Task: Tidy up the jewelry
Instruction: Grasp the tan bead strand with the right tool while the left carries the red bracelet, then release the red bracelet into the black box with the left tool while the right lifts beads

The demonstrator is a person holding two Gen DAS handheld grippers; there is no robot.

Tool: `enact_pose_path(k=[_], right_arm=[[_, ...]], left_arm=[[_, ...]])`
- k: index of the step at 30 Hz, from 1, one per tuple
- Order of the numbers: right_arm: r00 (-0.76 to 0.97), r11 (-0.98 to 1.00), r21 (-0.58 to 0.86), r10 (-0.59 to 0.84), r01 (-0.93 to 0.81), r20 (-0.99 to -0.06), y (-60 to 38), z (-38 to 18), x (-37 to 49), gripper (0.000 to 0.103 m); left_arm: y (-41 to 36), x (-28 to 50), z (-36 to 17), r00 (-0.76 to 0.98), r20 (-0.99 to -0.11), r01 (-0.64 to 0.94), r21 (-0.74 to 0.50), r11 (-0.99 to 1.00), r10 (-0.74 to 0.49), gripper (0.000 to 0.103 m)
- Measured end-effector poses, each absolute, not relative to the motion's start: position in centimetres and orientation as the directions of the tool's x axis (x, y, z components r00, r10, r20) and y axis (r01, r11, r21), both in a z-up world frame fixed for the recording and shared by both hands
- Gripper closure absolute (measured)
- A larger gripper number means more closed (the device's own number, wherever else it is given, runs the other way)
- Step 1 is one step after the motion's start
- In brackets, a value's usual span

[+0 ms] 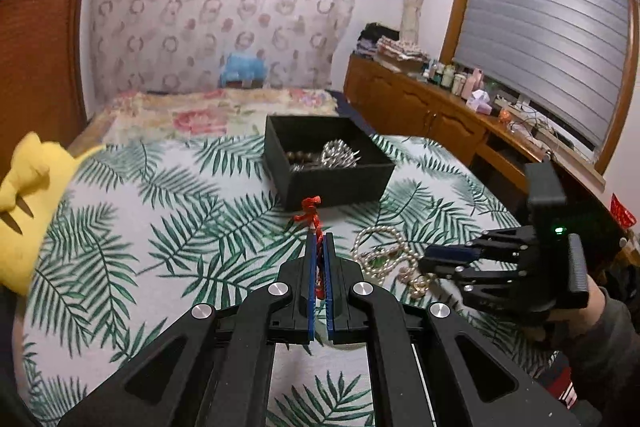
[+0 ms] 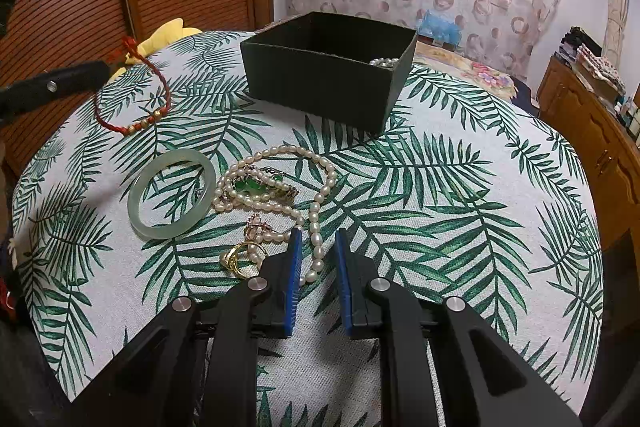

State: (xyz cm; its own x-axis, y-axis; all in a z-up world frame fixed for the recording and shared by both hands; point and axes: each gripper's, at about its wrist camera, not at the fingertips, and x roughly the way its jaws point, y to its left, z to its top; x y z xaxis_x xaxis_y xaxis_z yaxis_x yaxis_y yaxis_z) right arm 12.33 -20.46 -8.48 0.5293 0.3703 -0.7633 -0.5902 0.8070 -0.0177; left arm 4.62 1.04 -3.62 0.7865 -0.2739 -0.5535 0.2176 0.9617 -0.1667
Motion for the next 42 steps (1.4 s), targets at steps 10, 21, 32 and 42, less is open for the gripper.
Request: enact_pose_path(k=[10, 21, 32, 42], right_arm=[[0.534, 0.806, -0.027, 0.366, -0.591, -0.763, -20.3, -8.4, 12.4, 0.097], [0.608, 0.816, -0.018, 0.415, -0.578, -0.677, -21.9, -3.4, 14.4, 0.097], [0.637, 0.797, -0.011, 0.474, -0.604, -0.607, -21.6, 1.4, 16.8, 0.097], [0.656, 0.780, -0.034, 0.502, -0.625, -0.563, -21.0, 4.6, 19.3, 0.097]], left_arm=[[1.0, 3.8, -1.9, 0.798, -0.515, 0.268, -0.163, 0.950, -0.313, 0.101], [1.0, 5.8, -1.6, 0.777, -0.519, 0.305, -0.183, 0.935, -0.355, 0.101], [0.6, 9.7, -0.1, 0.780, -0.523, 0.314, -0.150, 0.938, -0.345, 0.101], [-0.1, 13.7, 0.0, 0.781, -0.544, 0.296, -0.112, 0.949, -0.308, 0.101]])
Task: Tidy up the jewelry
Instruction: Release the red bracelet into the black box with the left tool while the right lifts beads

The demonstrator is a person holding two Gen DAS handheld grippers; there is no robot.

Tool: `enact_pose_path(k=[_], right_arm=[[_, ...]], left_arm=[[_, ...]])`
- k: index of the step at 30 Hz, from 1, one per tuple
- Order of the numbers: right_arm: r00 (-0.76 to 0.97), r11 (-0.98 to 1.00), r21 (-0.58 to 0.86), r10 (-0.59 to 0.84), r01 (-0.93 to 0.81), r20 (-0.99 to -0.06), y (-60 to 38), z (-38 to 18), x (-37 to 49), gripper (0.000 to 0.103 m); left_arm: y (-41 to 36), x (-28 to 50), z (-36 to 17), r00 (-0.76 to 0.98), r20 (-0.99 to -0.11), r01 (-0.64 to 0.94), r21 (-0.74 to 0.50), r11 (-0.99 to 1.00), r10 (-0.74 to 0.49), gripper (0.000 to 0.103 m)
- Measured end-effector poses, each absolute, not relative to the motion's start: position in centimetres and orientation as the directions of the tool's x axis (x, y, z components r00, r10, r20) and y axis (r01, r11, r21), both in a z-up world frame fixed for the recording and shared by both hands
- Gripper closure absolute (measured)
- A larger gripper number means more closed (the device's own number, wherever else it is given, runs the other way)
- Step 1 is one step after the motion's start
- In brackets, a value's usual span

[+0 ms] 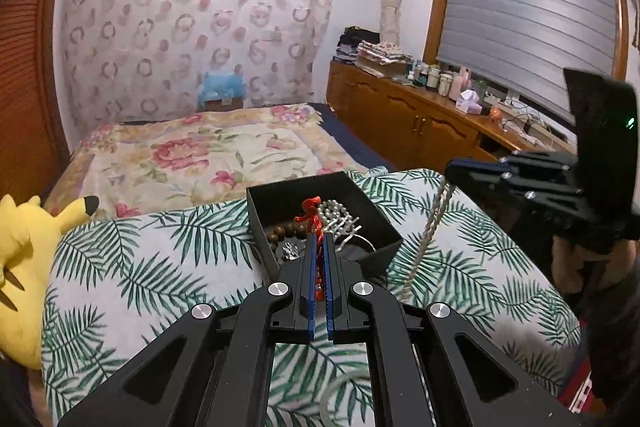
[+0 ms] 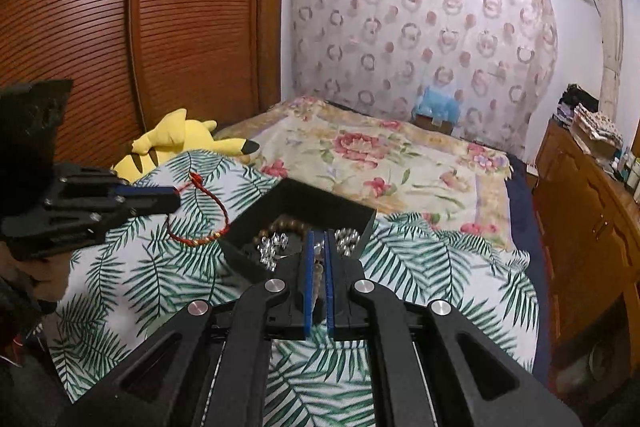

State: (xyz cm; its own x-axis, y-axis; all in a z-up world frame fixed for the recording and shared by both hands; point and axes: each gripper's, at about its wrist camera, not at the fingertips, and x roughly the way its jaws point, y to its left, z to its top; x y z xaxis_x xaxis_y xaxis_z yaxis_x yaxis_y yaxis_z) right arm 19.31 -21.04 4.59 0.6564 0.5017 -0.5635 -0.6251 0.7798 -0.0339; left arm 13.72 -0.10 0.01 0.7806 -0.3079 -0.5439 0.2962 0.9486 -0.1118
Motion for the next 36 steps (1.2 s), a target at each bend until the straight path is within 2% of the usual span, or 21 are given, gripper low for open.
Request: enact_pose_path(k=[18, 29, 31, 33, 36], right_arm=[[0.708, 0.781, -0.089, 0.505, -0.618, -0.494, -19.9, 10.1, 21.3, 0.097], [0.750, 0.781, -0.135, 0.515, -0.610, -0.415, -18.7, 14.3, 22.2, 0.097], [0.757, 0.783, -0.139, 0.514, -0.606, -0.404, -18.7, 14.8, 22.3, 0.097], [0.768, 0.791, -0.142, 0.508, -0.595, -0.390, -18.7, 15.3, 22.6, 0.097], [0.770, 0.793, -0.140, 0.507, -0.593, -0.388, -18.7, 15.4, 22.9, 0.097]], left_arm=[[-0.8, 18.2, -1.2, 0.760, -0.583, 0.293, -0.085, 0.952, -0.286, 0.101], [-1.1, 19.4, -2.8, 0.741, -0.619, 0.263, -0.092, 0.960, -0.262, 0.100], [-1.0, 19.3, -2.8, 0.741, -0.620, 0.258, -0.092, 0.962, -0.258, 0.093], [-0.9, 19.2, -2.9, 0.745, -0.619, 0.246, -0.088, 0.965, -0.247, 0.072], [-0.6, 19.1, -3.0, 0.749, -0.618, 0.234, -0.090, 0.968, -0.238, 0.063]])
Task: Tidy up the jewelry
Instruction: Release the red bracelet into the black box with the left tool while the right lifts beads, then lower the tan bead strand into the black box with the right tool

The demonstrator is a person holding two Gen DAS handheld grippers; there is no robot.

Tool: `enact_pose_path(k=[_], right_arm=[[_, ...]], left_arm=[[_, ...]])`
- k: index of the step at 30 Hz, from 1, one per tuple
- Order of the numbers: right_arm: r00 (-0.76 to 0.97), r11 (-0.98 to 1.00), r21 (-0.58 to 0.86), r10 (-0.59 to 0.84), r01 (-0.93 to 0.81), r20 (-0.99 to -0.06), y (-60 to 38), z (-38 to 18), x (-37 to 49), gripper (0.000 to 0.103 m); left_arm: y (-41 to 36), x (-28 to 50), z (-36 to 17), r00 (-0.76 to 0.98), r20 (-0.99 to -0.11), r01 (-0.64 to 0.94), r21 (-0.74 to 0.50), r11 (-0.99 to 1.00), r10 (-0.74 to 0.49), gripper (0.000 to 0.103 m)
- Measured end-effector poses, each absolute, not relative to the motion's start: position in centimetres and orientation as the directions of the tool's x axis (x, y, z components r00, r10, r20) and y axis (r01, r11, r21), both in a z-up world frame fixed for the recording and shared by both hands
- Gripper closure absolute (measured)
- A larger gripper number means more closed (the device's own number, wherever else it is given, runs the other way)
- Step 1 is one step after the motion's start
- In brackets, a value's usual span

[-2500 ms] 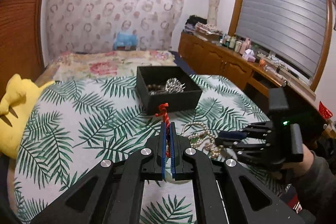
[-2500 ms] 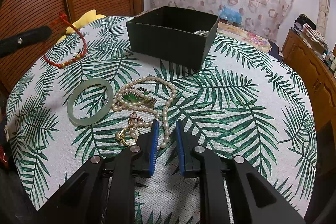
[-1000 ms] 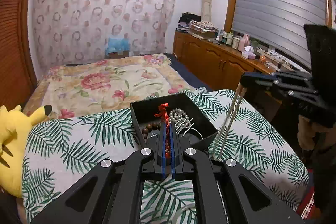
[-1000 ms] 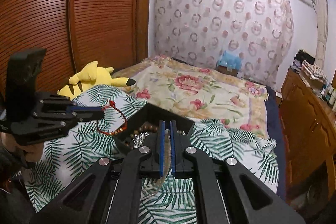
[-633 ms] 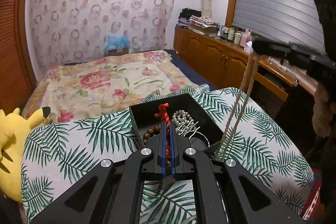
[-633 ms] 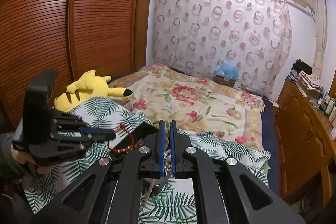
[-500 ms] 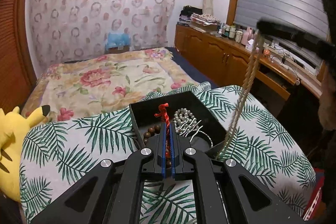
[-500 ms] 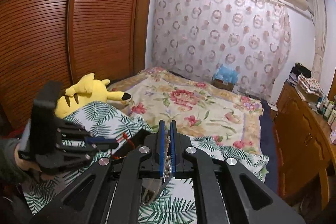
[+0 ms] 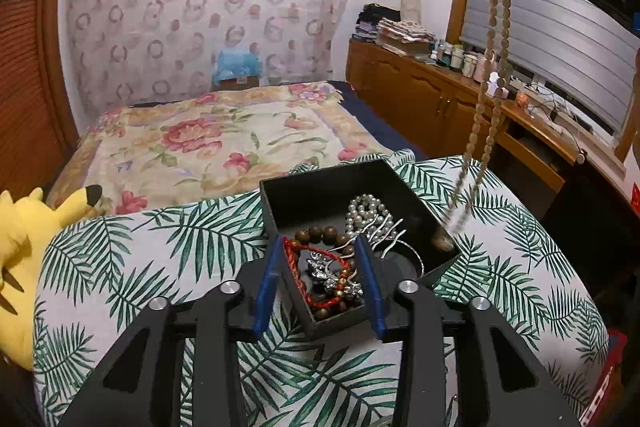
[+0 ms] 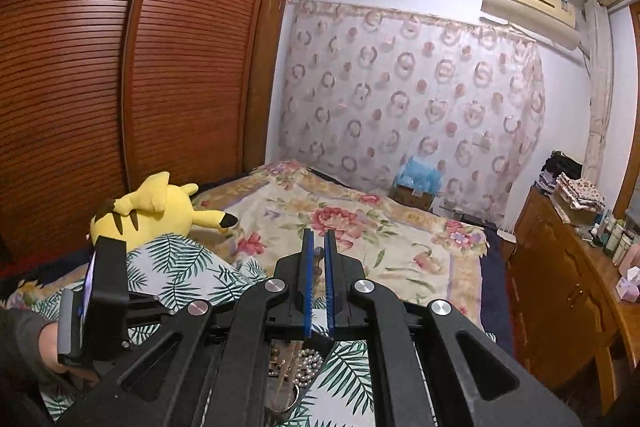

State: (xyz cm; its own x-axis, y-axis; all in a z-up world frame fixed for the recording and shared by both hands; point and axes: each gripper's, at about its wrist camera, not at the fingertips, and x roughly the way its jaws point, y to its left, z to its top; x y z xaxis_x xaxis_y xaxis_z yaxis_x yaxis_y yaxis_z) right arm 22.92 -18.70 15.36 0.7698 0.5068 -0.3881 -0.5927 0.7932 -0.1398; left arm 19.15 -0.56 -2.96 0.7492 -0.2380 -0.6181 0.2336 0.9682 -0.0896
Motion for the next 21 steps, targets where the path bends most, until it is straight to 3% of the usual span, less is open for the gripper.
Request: enact_pose_path(k=[4, 9, 12, 21], right_arm=[[0.774, 0.796, -0.143, 0.502, -0.588, -0.386, -18.5, 15.5, 23.2, 0.097], [0.770, 0.797, -0.138, 0.500, -0.588, -0.396, -18.4, 15.0, 23.6, 0.097], [0.757, 0.794, -0.127, 0.500, -0.595, -0.420, -18.2, 13.8, 24.0, 0.097], [0.736, 0.791, -0.114, 0.492, -0.601, -0.465, -17.7, 11.0, 23.8, 0.097]], left_arm=[[-0.4, 19.1, -3.1, 0.751, -0.623, 0.218, -0.078, 0.973, -0.219, 0.053], [-0.1, 19.0, -3.0, 0.761, -0.617, 0.202, -0.073, 0.977, -0.204, 0.026], [0.2, 18.8, -3.1, 0.765, -0.615, 0.190, -0.070, 0.979, -0.192, 0.017], [1.6, 17.7, -3.8, 0.757, -0.628, 0.155, -0.090, 0.984, -0.177, 0.011]])
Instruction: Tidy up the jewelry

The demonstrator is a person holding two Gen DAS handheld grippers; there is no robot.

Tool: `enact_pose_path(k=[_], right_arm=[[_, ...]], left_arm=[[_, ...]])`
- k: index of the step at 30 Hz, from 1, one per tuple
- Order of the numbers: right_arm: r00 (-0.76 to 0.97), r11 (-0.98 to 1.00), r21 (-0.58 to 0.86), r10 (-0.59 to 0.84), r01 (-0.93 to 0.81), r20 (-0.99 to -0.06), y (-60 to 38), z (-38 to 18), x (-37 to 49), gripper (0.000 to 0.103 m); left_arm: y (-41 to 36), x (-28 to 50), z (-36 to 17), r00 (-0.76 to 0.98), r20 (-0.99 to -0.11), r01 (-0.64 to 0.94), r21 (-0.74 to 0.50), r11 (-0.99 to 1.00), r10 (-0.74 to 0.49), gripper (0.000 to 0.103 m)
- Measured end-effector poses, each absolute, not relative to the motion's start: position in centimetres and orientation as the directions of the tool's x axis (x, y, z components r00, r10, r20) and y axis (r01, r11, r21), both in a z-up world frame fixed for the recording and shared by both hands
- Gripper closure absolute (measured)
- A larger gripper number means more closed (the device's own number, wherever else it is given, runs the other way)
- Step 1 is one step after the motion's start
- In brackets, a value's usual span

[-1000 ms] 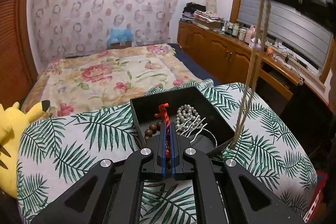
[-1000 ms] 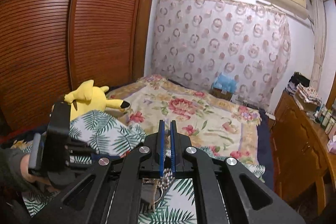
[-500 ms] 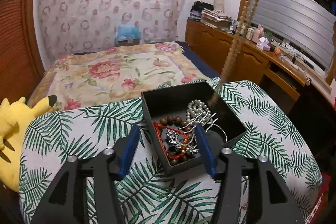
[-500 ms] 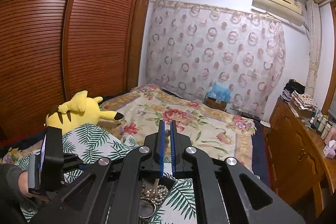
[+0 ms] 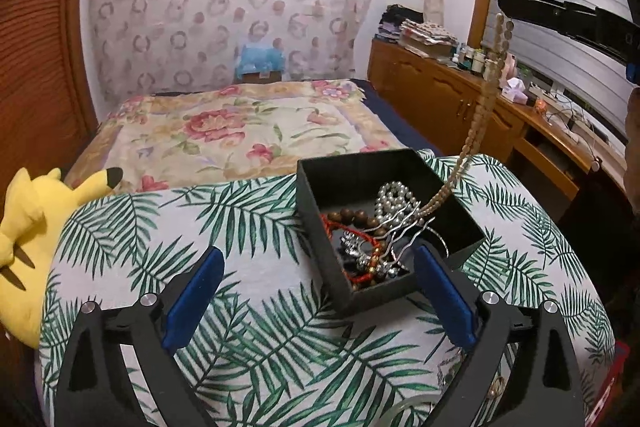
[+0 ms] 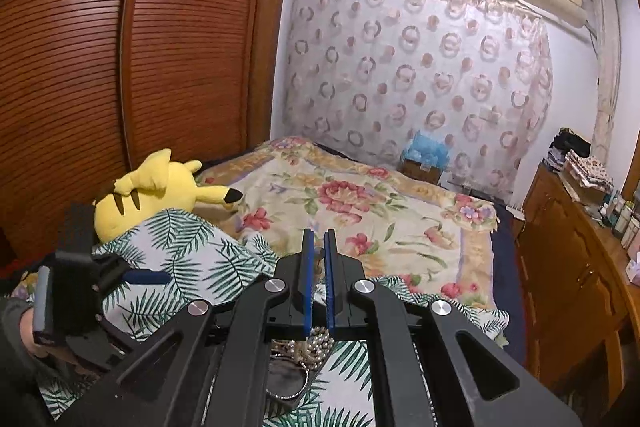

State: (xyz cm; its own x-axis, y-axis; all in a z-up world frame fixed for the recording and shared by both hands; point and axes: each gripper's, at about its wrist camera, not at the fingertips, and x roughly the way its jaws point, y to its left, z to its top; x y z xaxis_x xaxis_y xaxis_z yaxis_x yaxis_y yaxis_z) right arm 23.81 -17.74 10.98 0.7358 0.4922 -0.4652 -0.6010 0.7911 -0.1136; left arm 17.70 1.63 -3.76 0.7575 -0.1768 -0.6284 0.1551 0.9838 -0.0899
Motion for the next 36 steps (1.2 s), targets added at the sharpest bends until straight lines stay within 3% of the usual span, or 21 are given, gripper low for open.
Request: enact_pose_path(k=[12, 26, 36], right_arm=[[0.764, 0.797, -0.138, 0.492, -0.589, -0.418, -18.2, 13.8, 22.6, 0.097], [0.687, 0.796, -0.099, 0.443, -0.597, -0.576, -17.8, 6.4, 23.8, 0.097], [0.658, 0.807, -0.056, 0.436, -0.587, -0.614, -18.6, 3.8, 23.3, 0.092]], left_arm=[[1.9, 16.7, -4.5, 0.750, -0.638, 0.146, -0.095, 0.985, -0.173, 0.011], [2.7, 14.4, -4.7, 0.750, -0.640, 0.133, -0.100, 0.986, -0.166, 0.011], [2.3, 11.4, -5.2, 0.746, -0.643, 0.140, -0.104, 0.985, -0.174, 0.011]])
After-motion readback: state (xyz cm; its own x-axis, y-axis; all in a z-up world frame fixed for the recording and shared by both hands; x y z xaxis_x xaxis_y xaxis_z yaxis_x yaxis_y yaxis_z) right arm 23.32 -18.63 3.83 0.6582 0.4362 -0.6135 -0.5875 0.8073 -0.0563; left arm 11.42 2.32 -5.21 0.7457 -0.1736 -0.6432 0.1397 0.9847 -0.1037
